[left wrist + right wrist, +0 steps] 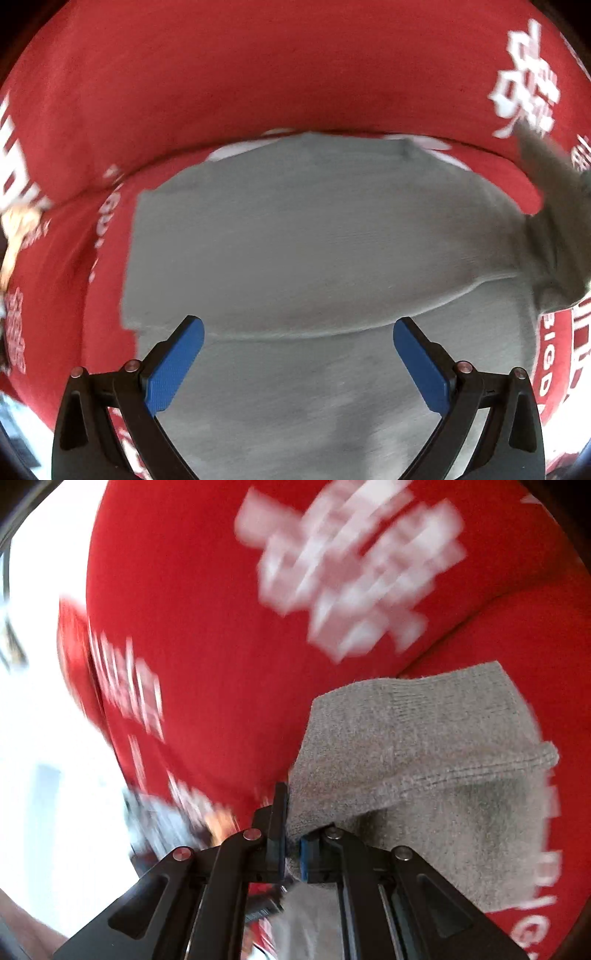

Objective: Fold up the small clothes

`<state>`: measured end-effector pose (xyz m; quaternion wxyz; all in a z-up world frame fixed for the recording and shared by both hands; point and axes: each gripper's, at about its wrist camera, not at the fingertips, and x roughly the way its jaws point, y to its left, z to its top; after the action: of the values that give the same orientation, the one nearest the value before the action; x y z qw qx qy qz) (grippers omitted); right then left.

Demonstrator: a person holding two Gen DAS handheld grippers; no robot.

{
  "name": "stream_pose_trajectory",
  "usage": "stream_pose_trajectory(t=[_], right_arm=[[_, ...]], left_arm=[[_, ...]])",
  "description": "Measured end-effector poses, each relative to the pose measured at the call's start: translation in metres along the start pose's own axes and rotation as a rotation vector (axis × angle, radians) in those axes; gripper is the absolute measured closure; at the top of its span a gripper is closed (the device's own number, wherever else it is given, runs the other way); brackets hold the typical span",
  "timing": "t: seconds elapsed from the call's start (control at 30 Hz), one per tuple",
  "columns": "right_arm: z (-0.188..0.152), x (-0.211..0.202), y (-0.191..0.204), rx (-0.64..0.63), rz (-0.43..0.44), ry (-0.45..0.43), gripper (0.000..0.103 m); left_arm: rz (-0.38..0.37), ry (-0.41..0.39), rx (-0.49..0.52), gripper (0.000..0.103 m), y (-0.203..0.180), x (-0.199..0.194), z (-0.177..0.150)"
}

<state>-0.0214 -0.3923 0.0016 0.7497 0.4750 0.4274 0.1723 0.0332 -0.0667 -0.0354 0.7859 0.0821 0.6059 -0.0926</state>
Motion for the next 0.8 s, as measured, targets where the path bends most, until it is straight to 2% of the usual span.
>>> stream_pose_trajectory(t=[0.07,0.13,0.2,0.23,0.27,0.33,0.4,0.43,0.5,0.53,0.6,0.67,0.73,0.8], right_arm=[[-0.017,0.048,0.011,-0.043,-0.059,0.11,0.094],[-0.035,0.094,0.007,-0.05,-0.174,0.217,0.091],[-0.053,0.13,-0.009,-0.025,-0.304,0.325,0.079],[-0.059,0.136,-0.014,-0.01,-0.334,0.336,0.071],[-0.062,0.132,-0.015,0.007,-0.312,0.306,0.059],[-0.061,0.119,-0.015,0.046,-0.304,0.25,0.043],[-0.056,0.102,-0.016,0.094,-0.319,0.166,0.043],[-0.052,0.095,-0.019,0.131,-0.329,0.133,0.045],[-0.042,0.089,-0.02,0.183,-0.352,0.085,0.087],[-0.039,0.09,-0.015,0.183,-0.371,0.074,0.097],[-0.029,0.09,0.008,0.114,-0.382,0.025,0.097],[-0.022,0.102,0.044,-0.02,-0.374,0.013,0.097],[-0.027,0.119,0.073,-0.15,-0.364,0.044,0.097],[-0.038,0.153,0.104,-0.331,-0.407,0.109,0.097]], left_arm=[[0.012,0.012,-0.033,0.0,0.017,0.003,-0.009],[0.016,0.027,-0.065,0.0,0.037,0.004,-0.018],[0.01,0.032,-0.085,0.0,0.05,0.002,-0.025],[0.006,0.033,-0.095,0.0,0.058,0.001,-0.029],[0.005,0.033,-0.097,0.0,0.061,-0.002,-0.031],[-0.001,0.038,-0.102,0.0,0.071,-0.003,-0.042],[-0.01,0.045,-0.113,0.0,0.08,-0.004,-0.047],[-0.014,0.047,-0.12,0.0,0.083,-0.005,-0.048],[-0.026,0.047,-0.136,0.0,0.09,-0.009,-0.053],[-0.03,0.045,-0.14,0.0,0.093,-0.011,-0.055],[-0.036,0.039,-0.146,0.0,0.101,-0.014,-0.058],[-0.04,0.036,-0.156,0.0,0.11,-0.016,-0.062],[-0.041,0.046,-0.177,0.0,0.121,-0.015,-0.065],[-0.039,0.055,-0.201,0.0,0.132,-0.013,-0.068]])
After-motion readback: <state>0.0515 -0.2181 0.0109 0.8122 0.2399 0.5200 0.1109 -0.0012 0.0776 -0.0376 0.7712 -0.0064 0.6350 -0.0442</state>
